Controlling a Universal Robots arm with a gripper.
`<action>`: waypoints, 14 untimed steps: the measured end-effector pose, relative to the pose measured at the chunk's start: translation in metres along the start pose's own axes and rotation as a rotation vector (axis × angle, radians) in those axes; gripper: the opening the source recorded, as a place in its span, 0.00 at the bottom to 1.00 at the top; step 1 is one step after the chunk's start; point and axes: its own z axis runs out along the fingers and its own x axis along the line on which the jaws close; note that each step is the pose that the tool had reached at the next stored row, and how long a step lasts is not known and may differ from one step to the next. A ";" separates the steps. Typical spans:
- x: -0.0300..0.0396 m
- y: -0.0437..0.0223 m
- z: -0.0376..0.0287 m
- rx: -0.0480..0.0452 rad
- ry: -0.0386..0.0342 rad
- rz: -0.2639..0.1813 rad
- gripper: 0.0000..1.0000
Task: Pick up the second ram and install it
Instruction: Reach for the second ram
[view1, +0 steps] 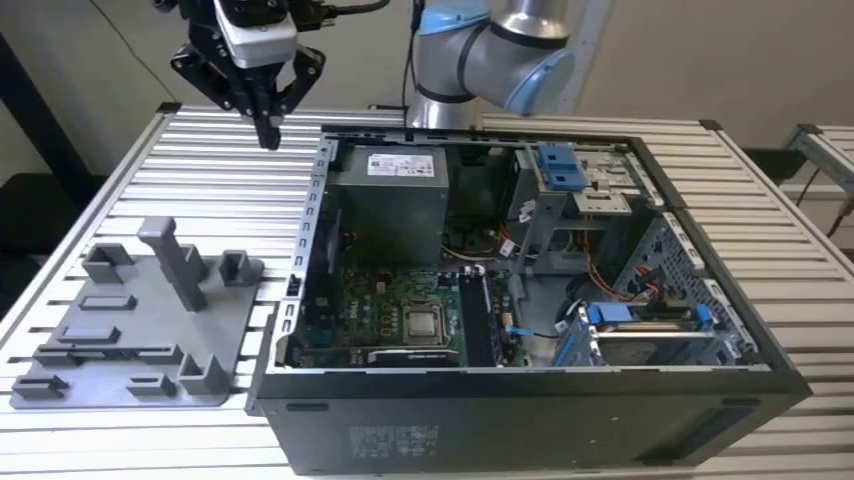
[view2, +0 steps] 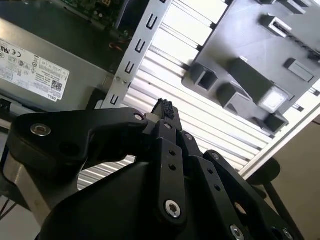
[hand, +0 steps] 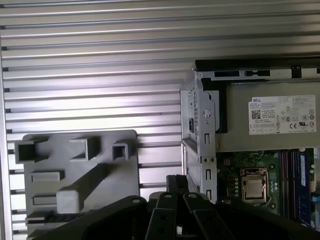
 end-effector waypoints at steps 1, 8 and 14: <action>0.0020 0.0001 -0.0001 0.0000 0.0000 0.000 0.11; 0.0161 0.0012 -0.0003 0.0001 0.0006 0.000 0.11; 0.0297 0.0019 -0.0004 0.0003 0.0056 0.000 0.11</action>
